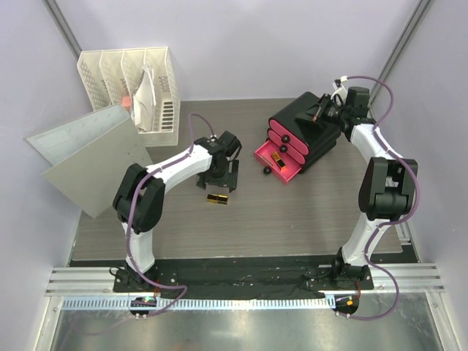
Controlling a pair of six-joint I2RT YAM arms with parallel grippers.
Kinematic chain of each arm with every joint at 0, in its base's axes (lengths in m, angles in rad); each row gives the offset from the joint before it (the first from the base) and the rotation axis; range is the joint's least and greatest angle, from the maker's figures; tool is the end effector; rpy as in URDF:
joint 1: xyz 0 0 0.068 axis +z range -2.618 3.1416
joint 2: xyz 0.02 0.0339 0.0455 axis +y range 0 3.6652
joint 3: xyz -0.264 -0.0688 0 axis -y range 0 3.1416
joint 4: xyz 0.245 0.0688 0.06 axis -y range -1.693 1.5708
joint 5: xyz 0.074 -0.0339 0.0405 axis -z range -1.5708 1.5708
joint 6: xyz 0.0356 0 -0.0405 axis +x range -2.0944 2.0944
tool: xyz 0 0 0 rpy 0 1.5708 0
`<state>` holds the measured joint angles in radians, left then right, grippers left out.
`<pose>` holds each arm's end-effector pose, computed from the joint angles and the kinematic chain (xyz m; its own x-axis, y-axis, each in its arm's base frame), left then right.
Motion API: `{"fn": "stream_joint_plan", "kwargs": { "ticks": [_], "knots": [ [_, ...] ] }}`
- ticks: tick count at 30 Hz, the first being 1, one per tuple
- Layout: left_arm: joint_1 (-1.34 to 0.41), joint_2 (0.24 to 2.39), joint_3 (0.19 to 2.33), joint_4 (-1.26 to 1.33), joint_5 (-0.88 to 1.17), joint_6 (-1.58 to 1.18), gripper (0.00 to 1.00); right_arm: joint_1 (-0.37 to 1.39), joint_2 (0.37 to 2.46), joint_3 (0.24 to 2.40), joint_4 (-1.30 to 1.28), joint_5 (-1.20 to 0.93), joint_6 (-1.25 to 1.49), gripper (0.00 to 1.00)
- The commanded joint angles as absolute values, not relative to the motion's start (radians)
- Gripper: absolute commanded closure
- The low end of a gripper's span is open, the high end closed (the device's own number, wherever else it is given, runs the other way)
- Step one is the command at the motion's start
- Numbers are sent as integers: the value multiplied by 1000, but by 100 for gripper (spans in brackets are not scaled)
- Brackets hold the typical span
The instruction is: Organize the makeup
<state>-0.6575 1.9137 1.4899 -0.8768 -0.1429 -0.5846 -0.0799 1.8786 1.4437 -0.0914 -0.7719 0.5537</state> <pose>0.3086 -0.2318 0.2108 -0.9534 0.0460 -0.2983 0.0584 0.9978 -0.0328 0.4341 -0.0098 0.2663 -0.7120 0.4350 -0.5512 -0.1994 0.6274 0.7527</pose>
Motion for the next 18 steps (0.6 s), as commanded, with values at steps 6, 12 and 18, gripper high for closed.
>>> {"fn": "stream_joint_plan", "kwargs": {
  "ticks": [6,12,18],
  "knots": [
    [-666,1943,1431,-877,-131,-571,9,-63,2016,1347,-408,-611,463,99],
    [-673,1968,1433,-839,-91,-565,9,-63,2019,1344,-408,-609,463,99],
    [-677,2016,1428,-844,-68,-557,9,-63,2026,1355,-410,-609,465,99]
  ]
}}
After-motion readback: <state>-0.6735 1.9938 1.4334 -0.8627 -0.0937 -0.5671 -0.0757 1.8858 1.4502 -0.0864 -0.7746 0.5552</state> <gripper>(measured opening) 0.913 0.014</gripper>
